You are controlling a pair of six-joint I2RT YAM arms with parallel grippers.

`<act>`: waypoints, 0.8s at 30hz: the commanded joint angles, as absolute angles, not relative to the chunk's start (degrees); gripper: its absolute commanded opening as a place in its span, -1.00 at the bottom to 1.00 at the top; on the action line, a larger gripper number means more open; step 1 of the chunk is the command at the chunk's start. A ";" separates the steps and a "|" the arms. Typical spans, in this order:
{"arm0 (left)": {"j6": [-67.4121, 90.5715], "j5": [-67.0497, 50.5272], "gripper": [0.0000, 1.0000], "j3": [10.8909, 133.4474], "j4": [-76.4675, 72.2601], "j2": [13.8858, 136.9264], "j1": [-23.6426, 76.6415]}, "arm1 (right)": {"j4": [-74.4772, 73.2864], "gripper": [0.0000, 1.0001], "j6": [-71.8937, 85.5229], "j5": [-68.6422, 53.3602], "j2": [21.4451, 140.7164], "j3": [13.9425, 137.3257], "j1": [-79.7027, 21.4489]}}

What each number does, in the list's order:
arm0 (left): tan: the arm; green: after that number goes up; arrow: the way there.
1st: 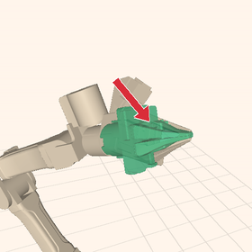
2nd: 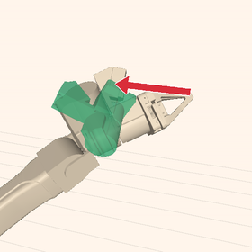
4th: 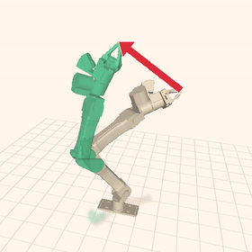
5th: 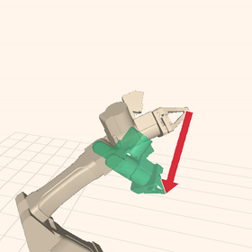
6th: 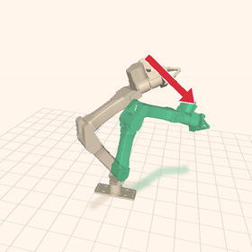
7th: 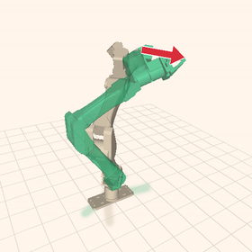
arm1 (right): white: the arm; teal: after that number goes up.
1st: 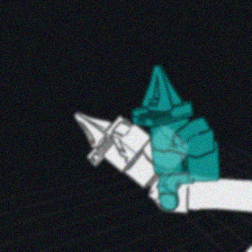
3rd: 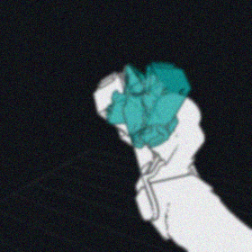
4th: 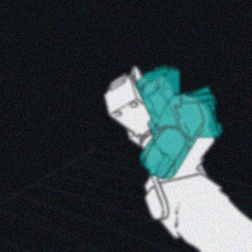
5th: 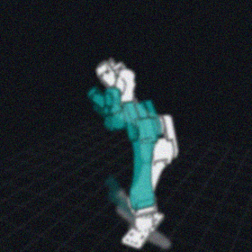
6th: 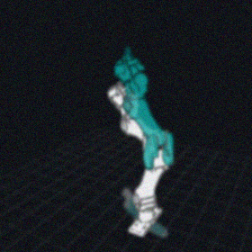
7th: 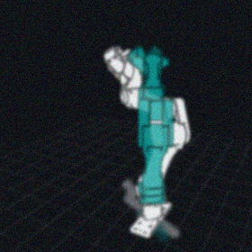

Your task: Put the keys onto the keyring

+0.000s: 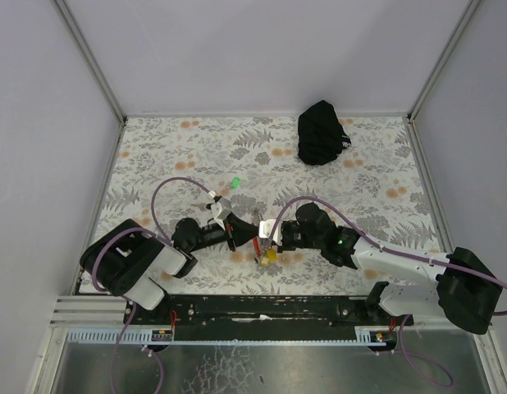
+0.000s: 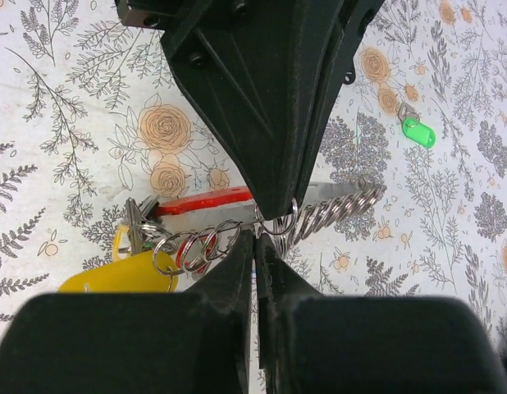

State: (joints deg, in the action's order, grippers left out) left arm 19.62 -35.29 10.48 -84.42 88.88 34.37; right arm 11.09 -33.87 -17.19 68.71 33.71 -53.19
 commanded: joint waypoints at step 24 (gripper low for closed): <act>3.00 -45.60 -1.00 11.43 -80.20 84.95 33.93 | 13.30 -0.38 -29.60 -11.60 60.76 29.55 -54.16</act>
State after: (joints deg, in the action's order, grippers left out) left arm 5.96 -43.27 10.39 -79.20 87.02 34.33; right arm 8.60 -29.43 -13.76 59.64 29.58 -53.63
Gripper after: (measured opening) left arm 0.008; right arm 0.305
